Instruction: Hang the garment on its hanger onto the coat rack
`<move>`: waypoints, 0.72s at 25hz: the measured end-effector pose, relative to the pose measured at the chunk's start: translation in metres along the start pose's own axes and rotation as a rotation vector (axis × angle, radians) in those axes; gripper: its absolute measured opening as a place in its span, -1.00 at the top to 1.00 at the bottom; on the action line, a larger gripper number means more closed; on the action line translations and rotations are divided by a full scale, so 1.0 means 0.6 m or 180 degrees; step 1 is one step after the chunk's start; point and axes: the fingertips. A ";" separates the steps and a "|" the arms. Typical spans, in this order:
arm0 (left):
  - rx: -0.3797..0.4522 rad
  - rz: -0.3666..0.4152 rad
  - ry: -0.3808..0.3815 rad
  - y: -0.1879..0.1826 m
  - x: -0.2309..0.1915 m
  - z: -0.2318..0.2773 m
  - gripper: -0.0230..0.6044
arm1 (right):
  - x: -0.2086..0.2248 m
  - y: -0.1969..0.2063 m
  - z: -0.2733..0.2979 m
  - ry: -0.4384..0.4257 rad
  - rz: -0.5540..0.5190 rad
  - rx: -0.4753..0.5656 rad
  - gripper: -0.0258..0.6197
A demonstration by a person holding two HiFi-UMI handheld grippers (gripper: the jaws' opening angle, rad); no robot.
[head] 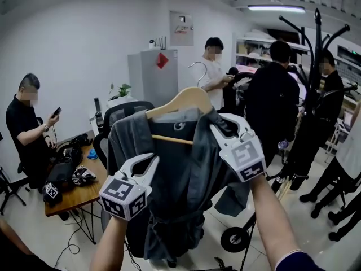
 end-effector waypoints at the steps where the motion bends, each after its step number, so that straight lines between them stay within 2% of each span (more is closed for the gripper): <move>1: 0.0017 0.0005 0.0041 -0.004 0.019 0.014 0.92 | 0.015 0.006 -0.015 0.0026 -0.0007 -0.0030 0.54; 5: 0.0133 -0.0005 0.0170 -0.023 0.094 0.052 0.92 | 0.061 0.022 -0.079 0.0136 -0.0103 -0.0134 0.54; 10: 0.0199 0.0073 0.0514 -0.042 0.165 0.085 0.91 | 0.107 0.021 -0.158 0.0381 -0.0333 -0.0343 0.54; 18: 0.0219 0.0076 0.1240 -0.063 0.243 0.097 0.92 | 0.146 -0.005 -0.275 0.0853 -0.0591 -0.0913 0.54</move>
Point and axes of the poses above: the fingertips, and each gripper's own axes: z forward along the fingers, x to its right, y out of its underside, and after that the axes turned 13 degrees about -z, right-handed
